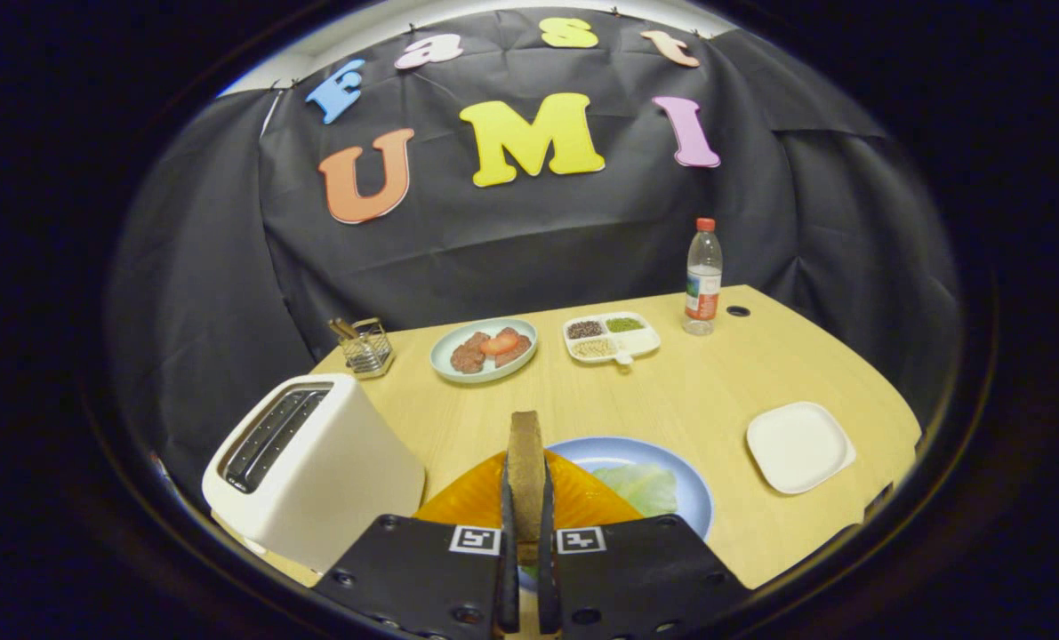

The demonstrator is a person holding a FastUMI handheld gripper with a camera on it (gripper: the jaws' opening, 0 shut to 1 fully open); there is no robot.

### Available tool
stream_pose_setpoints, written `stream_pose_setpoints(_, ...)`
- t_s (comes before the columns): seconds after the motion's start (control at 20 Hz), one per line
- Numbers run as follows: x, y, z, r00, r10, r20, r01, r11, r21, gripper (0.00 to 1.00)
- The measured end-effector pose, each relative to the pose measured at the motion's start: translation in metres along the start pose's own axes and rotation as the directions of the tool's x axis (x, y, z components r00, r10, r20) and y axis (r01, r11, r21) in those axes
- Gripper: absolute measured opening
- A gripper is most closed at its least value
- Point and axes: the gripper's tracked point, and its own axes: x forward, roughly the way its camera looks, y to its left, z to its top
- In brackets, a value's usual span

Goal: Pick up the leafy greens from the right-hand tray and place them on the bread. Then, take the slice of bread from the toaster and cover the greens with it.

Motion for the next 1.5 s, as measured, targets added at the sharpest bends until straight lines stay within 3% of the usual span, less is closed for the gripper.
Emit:
stream_pose_setpoints(0.65, 0.007, -0.059, -0.032, 0.997, -0.041, -0.066, 0.036, 0.996, -0.076, 0.09)
stream_pose_setpoints(0.95, 0.009, -0.075, -0.042, 0.998, -0.026, -0.059, 0.02, 0.995, -0.103, 0.23)
stream_pose_setpoints(1.05, 0.01, -0.082, -0.049, 0.997, -0.03, -0.069, 0.023, 0.994, -0.103, 0.34)
stream_pose_setpoints(1.15, 0.012, -0.091, -0.052, 0.996, -0.037, -0.077, 0.029, 0.995, -0.101, 0.36)
stream_pose_setpoints(1.35, 0.003, -0.097, -0.052, 0.997, -0.038, -0.06, 0.029, 0.991, -0.131, 0.68)
stream_pose_setpoints(1.45, -0.008, -0.095, -0.048, 0.998, -0.044, -0.041, 0.037, 0.984, -0.174, 0.98)
stream_pose_setpoints(1.5, -0.016, -0.093, -0.044, 0.999, -0.045, -0.027, 0.039, 0.981, -0.191, 0.97)
